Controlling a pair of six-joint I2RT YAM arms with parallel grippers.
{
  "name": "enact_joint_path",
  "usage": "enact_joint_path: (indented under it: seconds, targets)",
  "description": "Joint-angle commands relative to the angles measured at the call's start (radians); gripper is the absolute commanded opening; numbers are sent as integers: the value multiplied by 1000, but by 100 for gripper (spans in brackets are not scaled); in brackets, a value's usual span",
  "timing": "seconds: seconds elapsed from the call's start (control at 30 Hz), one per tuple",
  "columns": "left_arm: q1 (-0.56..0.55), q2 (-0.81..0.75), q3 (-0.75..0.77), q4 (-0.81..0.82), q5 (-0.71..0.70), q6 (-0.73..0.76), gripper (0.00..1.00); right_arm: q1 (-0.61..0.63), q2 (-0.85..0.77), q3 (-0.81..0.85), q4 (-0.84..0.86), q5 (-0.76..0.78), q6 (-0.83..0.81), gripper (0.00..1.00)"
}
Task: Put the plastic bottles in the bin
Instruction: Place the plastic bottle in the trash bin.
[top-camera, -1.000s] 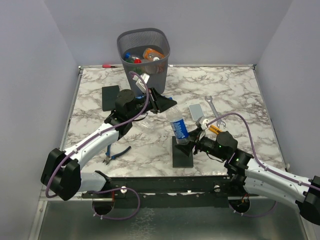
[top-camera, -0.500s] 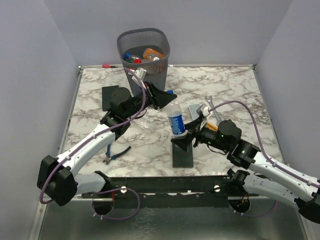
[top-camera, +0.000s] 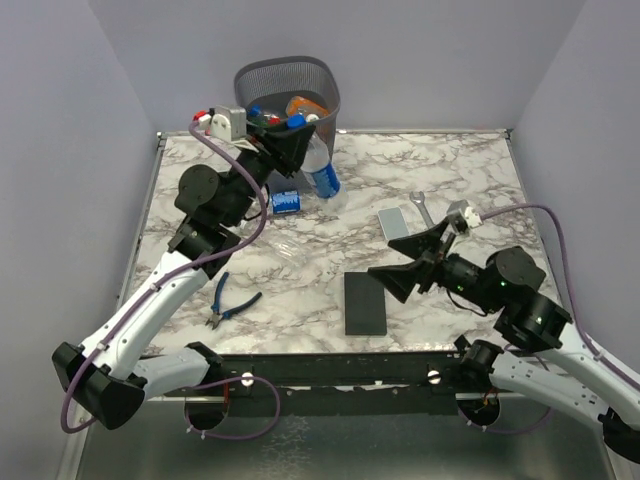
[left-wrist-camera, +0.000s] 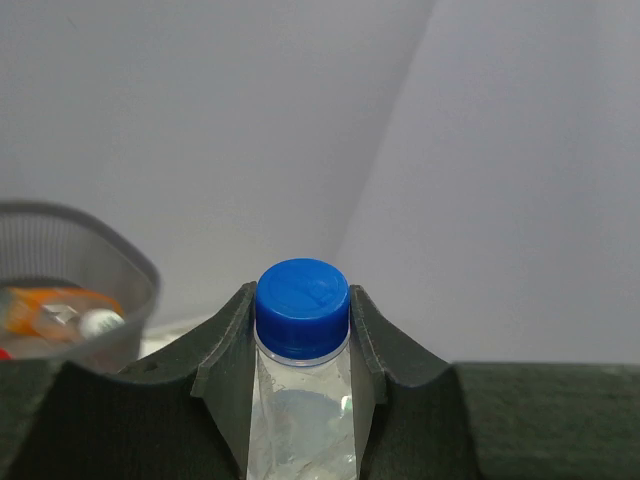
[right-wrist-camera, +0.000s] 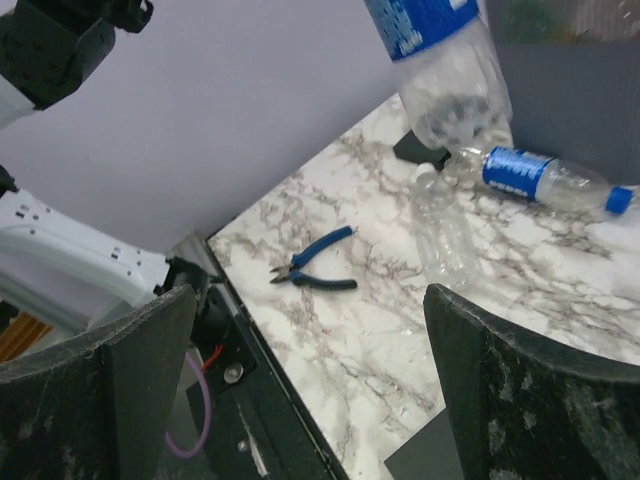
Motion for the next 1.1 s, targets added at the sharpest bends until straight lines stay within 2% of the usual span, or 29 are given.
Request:
enact_joint_path:
  seconds: [0.0, 0.07, 0.23, 0.3, 0.43, 0.53, 0.7, 1.07]
  targets:
    - [3, -13, 131, 89, -265, 347, 0, 6, -100, -42, -23, 176, -3, 100]
    - [3, 34, 209, 138, -302, 469, 0, 6, -139, -71, -24, 237, 0, 100]
    - [7, 224, 409, 293, -368, 725, 0, 6, -196, -107, -44, 254, -6, 100]
    - [13, 313, 490, 309, -422, 813, 0, 6, -204, -118, -61, 257, 6, 100]
    - [38, 462, 564, 411, -586, 909, 0, 6, -228, -145, -82, 249, 33, 100]
    - [97, 544, 565, 495, -570, 887, 0, 6, -255, -172, -87, 247, 39, 99]
    - [201, 652, 634, 504, -593, 701, 0, 6, -293, -199, -97, 257, 49, 99]
    - [257, 821, 646, 516, -608, 559, 0, 6, -313, -254, -112, 302, 57, 100]
